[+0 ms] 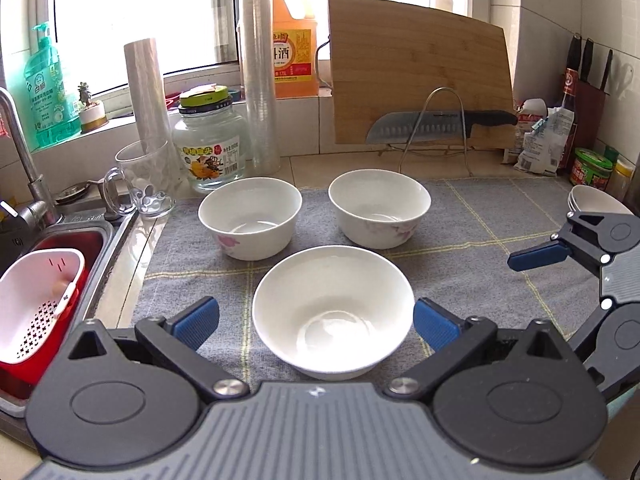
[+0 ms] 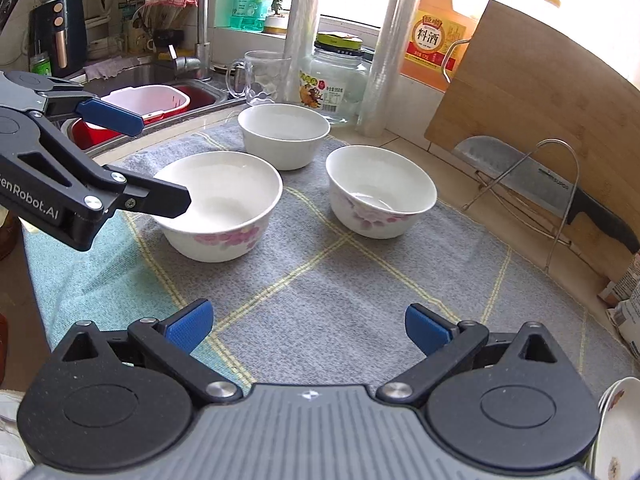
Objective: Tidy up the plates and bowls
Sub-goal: 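Move the left tool toward the white bowls on the mat, then grasp the rim of a white bowl with the left tool, then carry the held white bowl across the mat with the left tool, then lower the bowl onto the mat and open the left tool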
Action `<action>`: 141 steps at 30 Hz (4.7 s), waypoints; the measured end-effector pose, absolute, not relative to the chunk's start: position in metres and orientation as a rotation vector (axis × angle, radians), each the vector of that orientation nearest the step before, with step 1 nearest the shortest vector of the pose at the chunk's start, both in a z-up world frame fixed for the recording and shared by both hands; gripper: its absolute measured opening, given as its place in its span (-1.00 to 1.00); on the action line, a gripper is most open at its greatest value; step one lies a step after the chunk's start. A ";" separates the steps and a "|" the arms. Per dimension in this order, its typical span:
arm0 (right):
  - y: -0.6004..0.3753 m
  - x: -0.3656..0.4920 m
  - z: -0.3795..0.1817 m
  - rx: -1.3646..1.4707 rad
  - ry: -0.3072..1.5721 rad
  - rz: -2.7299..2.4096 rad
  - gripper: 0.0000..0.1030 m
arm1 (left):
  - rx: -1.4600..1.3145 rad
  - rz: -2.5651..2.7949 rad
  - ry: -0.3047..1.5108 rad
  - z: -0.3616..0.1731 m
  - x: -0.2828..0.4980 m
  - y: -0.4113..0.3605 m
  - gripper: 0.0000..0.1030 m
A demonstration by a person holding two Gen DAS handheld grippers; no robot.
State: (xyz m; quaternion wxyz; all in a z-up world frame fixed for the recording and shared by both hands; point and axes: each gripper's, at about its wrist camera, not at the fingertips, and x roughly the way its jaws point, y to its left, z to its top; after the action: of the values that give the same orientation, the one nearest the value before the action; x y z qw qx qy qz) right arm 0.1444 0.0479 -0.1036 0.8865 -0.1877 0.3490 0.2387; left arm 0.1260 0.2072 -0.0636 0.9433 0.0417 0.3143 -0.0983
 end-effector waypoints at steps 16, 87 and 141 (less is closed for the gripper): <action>0.110 0.158 -0.126 -0.367 0.739 0.561 1.00 | 0.106 -0.297 0.723 -0.076 0.165 0.239 0.99; 0.032 0.124 -0.106 -0.352 0.728 0.415 0.64 | 0.231 -0.759 0.842 -0.066 0.191 0.118 0.14; -0.025 0.128 -0.127 -0.283 0.811 0.332 0.64 | 0.237 -0.824 0.891 -0.088 0.206 0.059 0.22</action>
State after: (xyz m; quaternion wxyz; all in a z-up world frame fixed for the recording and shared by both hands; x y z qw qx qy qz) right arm 0.1283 -0.0253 -0.1266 0.8959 -0.1365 0.3912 0.1604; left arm 0.2057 0.0590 -0.0883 0.8149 0.1110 0.4179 -0.3860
